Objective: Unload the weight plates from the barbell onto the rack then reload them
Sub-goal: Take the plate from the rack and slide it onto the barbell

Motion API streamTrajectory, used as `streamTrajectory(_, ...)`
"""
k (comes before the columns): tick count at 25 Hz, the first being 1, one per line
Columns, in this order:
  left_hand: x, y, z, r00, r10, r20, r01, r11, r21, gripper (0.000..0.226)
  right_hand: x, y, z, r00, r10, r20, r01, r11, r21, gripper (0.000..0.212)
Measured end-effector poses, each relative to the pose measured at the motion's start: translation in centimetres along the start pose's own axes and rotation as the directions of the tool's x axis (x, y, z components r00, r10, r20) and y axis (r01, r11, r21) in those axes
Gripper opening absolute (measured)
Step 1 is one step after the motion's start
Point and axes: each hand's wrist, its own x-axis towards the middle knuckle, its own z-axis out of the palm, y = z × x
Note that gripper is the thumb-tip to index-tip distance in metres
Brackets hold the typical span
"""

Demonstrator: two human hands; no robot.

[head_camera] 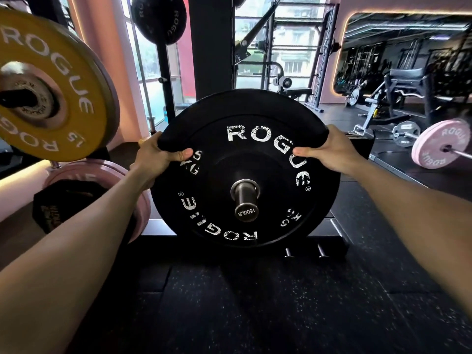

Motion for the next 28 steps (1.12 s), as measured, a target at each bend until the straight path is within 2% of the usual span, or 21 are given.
streamTrajectory(8, 9.5, -2.4, 2.6, 0.999, 0.029, 0.024, -0.029, 1.0, -0.004, 0.095, 9.7, 3.1, 3.3, 0.995, -0.094, -0.016, 0.094, 0.996, -0.004, 0.054)
streamTrajectory(14, 17.4, -3.5, 4.8, 0.997, 0.052, 0.051, -0.055, 0.996, 0.065, 0.079, 16.3, 5.9, 5.8, 0.988, -0.149, -0.034, 0.15, 0.989, 0.013, 0.037)
streamTrajectory(21, 24.5, -5.8, 6.4, 0.999, 0.041, 0.036, -0.043, 0.998, 0.05, 0.078, 23.6, 8.0, 8.2, 0.983, -0.179, -0.036, 0.178, 0.984, -0.026, 0.041)
streamTrajectory(28, 29.7, -8.0, 7.3, 0.999, 0.036, 0.008, -0.036, 0.998, 0.044, 0.075, 29.0, 9.3, 9.5, 0.987, -0.156, -0.04, 0.154, 0.987, -0.047, 0.057)
